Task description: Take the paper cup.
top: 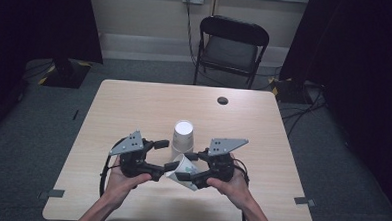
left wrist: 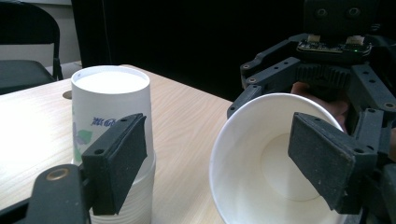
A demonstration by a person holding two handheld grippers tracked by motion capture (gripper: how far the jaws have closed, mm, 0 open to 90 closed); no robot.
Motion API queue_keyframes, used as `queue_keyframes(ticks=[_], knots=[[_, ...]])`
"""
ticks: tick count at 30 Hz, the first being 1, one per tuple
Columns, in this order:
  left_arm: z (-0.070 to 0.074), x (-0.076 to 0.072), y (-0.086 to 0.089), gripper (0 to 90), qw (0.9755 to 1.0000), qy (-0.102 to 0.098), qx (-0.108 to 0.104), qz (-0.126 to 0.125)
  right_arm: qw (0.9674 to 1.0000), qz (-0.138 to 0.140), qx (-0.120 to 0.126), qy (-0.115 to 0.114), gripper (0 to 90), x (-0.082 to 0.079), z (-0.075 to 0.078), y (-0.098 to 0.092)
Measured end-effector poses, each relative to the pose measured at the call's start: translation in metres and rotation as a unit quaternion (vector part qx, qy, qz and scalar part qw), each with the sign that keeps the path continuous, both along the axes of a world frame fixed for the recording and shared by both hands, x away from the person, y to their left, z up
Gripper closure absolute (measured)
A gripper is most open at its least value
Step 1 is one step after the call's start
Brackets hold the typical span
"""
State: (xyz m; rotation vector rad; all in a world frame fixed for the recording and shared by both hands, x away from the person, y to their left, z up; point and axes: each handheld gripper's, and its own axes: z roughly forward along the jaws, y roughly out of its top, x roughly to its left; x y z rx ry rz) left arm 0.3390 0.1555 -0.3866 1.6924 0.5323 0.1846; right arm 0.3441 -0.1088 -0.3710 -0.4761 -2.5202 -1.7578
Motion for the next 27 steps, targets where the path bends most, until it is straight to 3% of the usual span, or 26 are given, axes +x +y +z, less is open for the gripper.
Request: queue_keyframes(ticks=[3, 8, 12, 15, 23, 26, 27], knots=[[0.000, 0.003, 0.008, 19.1, 0.9998, 0.006, -0.008, 0.017, 1.0000, -0.007, 0.004, -0.001, 33.0, 0.001, 0.001, -0.005], [0.003, 0.003, 0.017, 18.5, 0.9995, 0.011, -0.024, 0.018, 0.9993, -0.029, 0.023, -0.001, 33.0, 0.005, 0.005, -0.019], [0.002, 0.000, 0.017, 16.6, 0.9998, 0.014, -0.015, 0.002, 0.9984, -0.042, 0.036, -0.006, 33.0, 0.007, 0.011, -0.028], [-0.001, -0.004, 0.004, 16.6, 0.9994, 0.021, -0.006, -0.027, 0.9967, -0.055, 0.058, -0.014, 33.0, 0.010, 0.020, -0.036], [-0.008, -0.004, -0.014, 20.1, 0.9975, 0.036, -0.005, -0.060, 0.9950, -0.051, 0.081, -0.028, 33.0, 0.008, 0.030, -0.029], [-0.009, -0.005, -0.018, 26.0, 0.9970, 0.029, -0.003, -0.071, 0.9952, -0.043, 0.083, -0.029, 33.0, 0.007, 0.031, -0.022], [-0.007, -0.007, -0.017, 32.8, 0.9971, 0.018, 0.001, -0.074, 0.9956, -0.039, 0.080, -0.029, 33.0, 0.007, 0.030, -0.018]])
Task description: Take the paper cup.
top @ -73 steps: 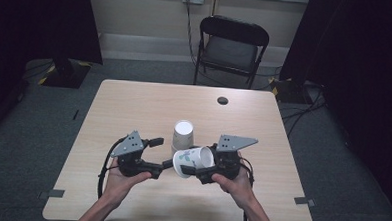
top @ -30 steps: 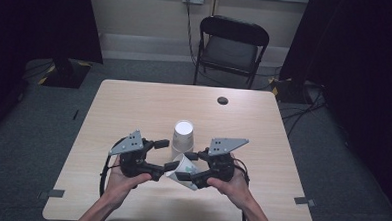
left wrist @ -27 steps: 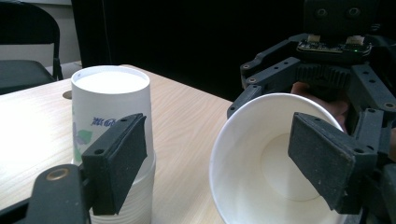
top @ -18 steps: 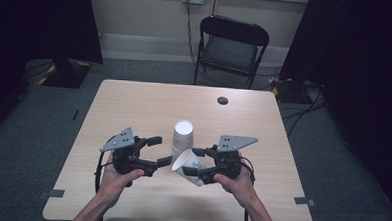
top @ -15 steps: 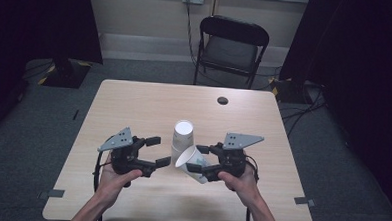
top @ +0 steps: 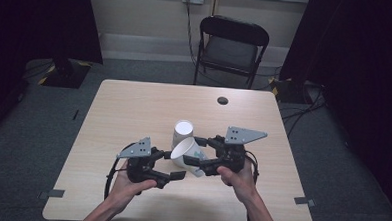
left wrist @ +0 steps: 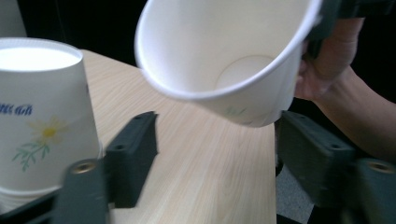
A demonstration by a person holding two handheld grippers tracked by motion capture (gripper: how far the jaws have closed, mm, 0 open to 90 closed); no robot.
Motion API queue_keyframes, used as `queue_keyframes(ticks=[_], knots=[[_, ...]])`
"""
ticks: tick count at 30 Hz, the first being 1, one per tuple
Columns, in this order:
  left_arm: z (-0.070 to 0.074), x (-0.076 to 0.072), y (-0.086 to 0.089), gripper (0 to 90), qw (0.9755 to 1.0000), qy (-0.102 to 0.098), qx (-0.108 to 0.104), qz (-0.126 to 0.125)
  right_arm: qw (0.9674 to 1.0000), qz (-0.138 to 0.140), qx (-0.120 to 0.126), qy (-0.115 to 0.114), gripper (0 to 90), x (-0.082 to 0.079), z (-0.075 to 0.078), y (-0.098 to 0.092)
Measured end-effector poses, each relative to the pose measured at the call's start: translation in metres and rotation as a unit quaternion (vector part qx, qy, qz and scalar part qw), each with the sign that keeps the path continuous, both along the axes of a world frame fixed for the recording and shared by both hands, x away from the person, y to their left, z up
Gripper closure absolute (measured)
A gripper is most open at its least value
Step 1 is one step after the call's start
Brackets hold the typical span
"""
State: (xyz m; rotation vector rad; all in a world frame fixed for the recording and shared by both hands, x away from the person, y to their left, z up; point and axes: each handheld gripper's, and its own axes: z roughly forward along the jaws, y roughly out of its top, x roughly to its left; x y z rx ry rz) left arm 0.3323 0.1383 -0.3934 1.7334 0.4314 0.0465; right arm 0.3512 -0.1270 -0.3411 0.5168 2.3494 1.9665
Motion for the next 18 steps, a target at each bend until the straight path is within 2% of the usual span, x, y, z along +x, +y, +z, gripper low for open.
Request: queue_keyframes(ticks=[3, 5, 6, 10, 18], knots=[[0.0014, -0.0004, 0.0019, 35.0, 1.0000, -0.005, 0.000, 0.001, 1.0000, 0.001, -0.003, 0.002, 32.8, -0.0002, -0.0021, 0.0022], [0.0034, -0.0011, 0.0046, 35.8, 0.9998, -0.016, 0.006, 0.005, 1.0000, -0.001, -0.004, 0.003, 32.6, 0.0001, -0.0031, 0.0021], [0.0055, -0.0013, 0.0062, 39.9, 0.9998, -0.020, 0.006, 0.003, 0.9999, -0.003, -0.006, 0.008, 32.2, 0.0007, -0.0052, 0.0013], [0.0082, -0.0009, 0.0067, 37.7, 0.9995, -0.026, 0.015, 0.004, 0.9999, -0.002, -0.006, 0.011, 32.0, 0.0012, -0.0072, 0.0007], [0.0089, -0.0015, 0.0051, 37.7, 0.9989, -0.035, 0.030, 0.000, 0.9997, -0.001, -0.024, 0.011, 30.0, 0.0001, -0.0075, 0.0009]])
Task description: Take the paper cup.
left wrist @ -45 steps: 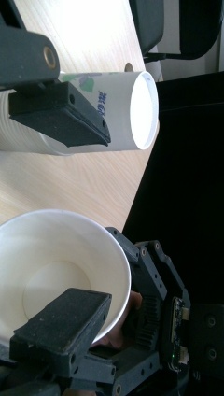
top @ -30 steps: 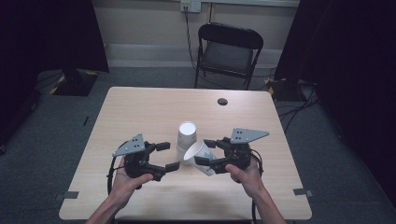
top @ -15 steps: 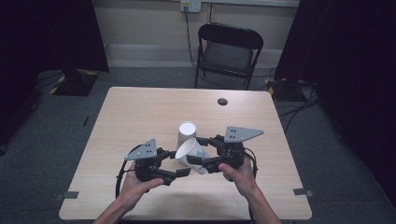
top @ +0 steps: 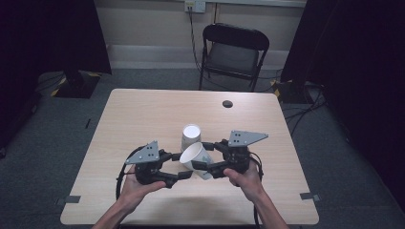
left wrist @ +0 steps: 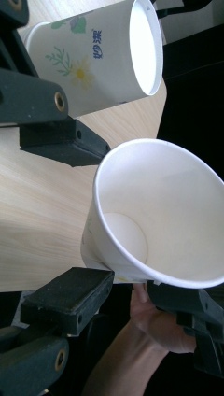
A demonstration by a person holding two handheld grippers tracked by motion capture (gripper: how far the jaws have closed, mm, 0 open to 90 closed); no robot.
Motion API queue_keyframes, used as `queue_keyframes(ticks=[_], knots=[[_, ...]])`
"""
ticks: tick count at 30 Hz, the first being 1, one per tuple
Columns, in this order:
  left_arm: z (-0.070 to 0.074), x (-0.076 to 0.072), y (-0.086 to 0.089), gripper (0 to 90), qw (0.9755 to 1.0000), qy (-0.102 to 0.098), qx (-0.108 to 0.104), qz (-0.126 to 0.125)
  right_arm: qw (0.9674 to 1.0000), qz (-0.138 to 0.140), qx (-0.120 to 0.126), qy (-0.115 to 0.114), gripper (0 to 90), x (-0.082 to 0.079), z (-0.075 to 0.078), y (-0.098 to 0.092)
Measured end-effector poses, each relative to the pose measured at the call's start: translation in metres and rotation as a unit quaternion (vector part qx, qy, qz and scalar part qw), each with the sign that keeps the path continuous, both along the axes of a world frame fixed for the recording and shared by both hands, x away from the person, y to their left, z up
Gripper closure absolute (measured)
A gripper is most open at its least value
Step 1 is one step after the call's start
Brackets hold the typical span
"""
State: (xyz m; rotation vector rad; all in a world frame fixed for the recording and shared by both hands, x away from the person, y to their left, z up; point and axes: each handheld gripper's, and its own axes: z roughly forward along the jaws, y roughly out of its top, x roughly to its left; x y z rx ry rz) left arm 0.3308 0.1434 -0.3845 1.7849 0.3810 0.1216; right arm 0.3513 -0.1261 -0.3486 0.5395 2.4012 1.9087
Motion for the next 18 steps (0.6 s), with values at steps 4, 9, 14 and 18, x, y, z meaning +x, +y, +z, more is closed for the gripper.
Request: queue_keyframes(ticks=[4, 9, 14, 18], knots=[[-0.0024, -0.0007, -0.0025, 38.2, 1.0000, 0.000, 0.007, -0.001, 0.9999, 0.001, -0.011, 0.004, 28.7, -0.0003, -0.0025, 0.0002], [-0.0028, -0.0005, -0.0028, 38.7, 1.0000, 0.001, 0.008, -0.001, 0.9996, -0.001, -0.027, 0.003, 28.3, -0.0009, -0.0037, 0.0022], [-0.0029, -0.0014, -0.0029, 39.1, 0.9999, -0.001, 0.011, -0.001, 0.9996, 0.002, -0.027, 0.003, 28.2, -0.0013, -0.0043, 0.0035], [-0.0034, -0.0012, -0.0032, 38.9, 0.9999, 0.000, 0.011, -0.001, 0.9992, 0.000, -0.039, -0.001, 27.9, -0.0019, -0.0047, 0.0044]])
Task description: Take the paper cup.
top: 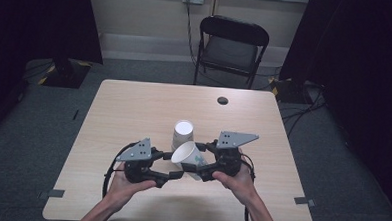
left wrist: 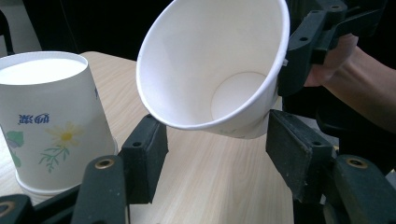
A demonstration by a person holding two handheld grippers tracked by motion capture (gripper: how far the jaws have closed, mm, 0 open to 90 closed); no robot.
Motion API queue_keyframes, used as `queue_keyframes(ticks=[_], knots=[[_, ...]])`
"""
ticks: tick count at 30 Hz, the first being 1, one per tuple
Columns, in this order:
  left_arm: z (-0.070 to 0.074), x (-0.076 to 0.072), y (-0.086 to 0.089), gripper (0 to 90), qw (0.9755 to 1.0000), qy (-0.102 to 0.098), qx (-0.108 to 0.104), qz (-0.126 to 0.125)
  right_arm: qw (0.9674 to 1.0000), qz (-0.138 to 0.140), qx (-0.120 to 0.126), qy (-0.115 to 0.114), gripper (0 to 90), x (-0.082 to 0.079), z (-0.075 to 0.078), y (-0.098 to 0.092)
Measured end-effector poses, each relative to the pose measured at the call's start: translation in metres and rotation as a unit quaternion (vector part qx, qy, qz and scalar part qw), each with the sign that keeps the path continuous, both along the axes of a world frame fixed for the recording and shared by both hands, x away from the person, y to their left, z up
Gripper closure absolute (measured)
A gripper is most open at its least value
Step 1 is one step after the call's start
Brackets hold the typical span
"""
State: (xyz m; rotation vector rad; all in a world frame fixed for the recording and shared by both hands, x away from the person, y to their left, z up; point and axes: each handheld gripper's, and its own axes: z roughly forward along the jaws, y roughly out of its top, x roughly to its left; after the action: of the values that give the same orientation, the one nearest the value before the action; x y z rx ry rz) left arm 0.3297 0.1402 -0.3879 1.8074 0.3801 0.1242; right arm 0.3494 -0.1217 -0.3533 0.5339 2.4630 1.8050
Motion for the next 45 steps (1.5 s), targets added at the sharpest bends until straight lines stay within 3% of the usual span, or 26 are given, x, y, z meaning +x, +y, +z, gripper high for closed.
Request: queue_keyframes(ticks=[10, 17, 22, 26, 34, 45], knots=[[0.001, 0.000, 0.002, 35.0, 0.9999, 0.001, -0.007, 0.010, 0.9999, 0.002, -0.013, 0.001, 29.2, 0.000, -0.001, 0.000], [-0.002, 0.001, 0.002, 27.9, 0.9998, 0.006, -0.005, 0.020, 0.9997, -0.009, 0.023, 0.005, 31.5, 0.003, 0.004, -0.010], [-0.009, 0.000, -0.010, 21.9, 0.9997, 0.013, 0.008, 0.017, 0.9963, -0.018, 0.084, 0.004, 31.2, 0.004, 0.014, -0.015], [-0.010, 0.000, -0.013, 21.0, 0.9998, 0.011, 0.010, 0.016, 0.9952, -0.011, 0.097, -0.006, 31.0, -0.001, 0.019, -0.008], [-0.008, 0.000, -0.010, 23.2, 0.9995, 0.004, 0.002, 0.030, 0.9953, 0.000, 0.097, -0.003, 30.8, -0.004, 0.016, 0.000], [-0.009, 0.001, -0.003, 23.9, 0.9992, 0.004, 0.007, 0.040, 0.9961, -0.002, 0.088, 0.004, 30.9, -0.001, 0.012, -0.009]])
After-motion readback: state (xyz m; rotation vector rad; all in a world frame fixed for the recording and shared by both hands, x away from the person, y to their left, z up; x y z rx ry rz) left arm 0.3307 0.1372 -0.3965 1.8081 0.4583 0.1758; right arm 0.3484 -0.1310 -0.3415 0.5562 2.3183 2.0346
